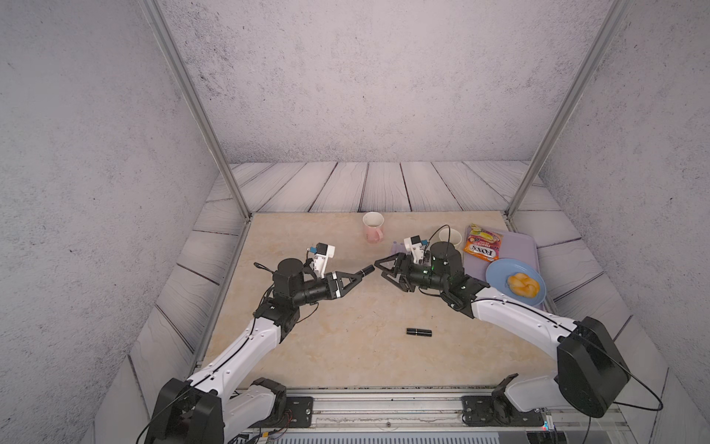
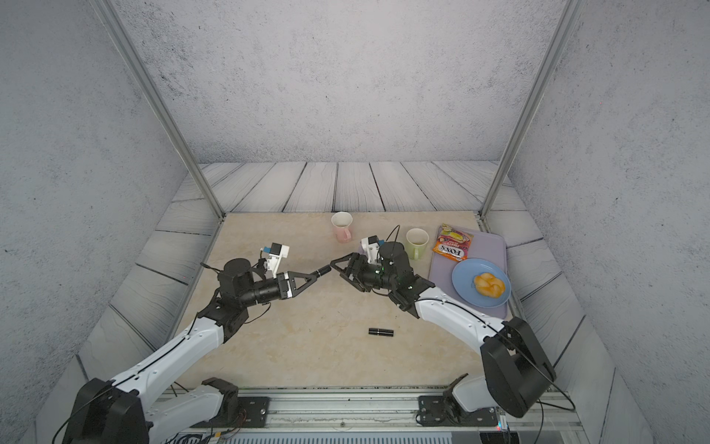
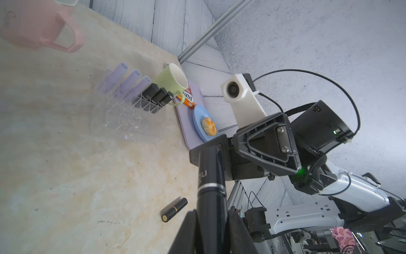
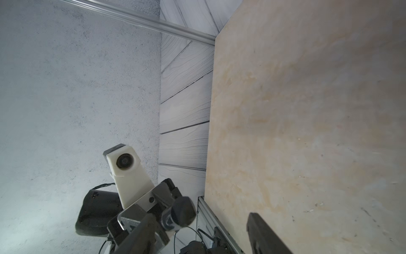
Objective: Arrange the lipsticks in the organizer
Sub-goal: Pick up the lipstick at the center of the board.
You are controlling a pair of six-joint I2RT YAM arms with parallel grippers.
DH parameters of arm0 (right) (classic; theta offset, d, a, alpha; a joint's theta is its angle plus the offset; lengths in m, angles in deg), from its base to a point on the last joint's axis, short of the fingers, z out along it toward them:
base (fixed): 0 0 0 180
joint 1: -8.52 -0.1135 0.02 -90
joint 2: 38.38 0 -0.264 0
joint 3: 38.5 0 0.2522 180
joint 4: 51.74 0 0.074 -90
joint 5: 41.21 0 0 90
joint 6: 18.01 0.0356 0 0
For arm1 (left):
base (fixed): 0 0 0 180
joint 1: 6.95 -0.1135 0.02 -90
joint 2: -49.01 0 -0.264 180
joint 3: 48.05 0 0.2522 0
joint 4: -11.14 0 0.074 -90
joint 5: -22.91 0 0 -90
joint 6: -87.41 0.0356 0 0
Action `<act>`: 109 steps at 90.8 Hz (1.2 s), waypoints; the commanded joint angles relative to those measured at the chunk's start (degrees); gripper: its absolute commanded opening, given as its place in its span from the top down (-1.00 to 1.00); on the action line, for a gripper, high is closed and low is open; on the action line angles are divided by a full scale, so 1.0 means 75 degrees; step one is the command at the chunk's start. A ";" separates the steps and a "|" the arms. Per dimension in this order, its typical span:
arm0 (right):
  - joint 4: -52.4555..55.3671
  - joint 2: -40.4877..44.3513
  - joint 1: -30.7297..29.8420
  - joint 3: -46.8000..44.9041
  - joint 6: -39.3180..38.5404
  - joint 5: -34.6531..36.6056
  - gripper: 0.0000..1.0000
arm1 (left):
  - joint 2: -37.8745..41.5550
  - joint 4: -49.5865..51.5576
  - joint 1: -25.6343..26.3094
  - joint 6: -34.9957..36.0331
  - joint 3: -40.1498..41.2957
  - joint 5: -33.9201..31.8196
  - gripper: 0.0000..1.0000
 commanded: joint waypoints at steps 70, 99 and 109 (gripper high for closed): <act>-0.1717 -0.1070 -0.0214 0.0132 0.2271 -0.0722 0.22 | -0.0349 0.0258 0.0265 0.0953 -0.0350 -0.0626 1.00; -0.1720 -0.1136 -0.0214 0.0068 0.2422 -0.0629 0.66 | -0.0288 0.0507 0.0544 0.1163 -0.0355 -0.0705 1.00; -0.1705 -0.1149 -0.0207 0.0100 0.2475 -0.0537 0.75 | -0.0273 0.0829 0.0547 0.1267 -0.0463 -0.0880 0.69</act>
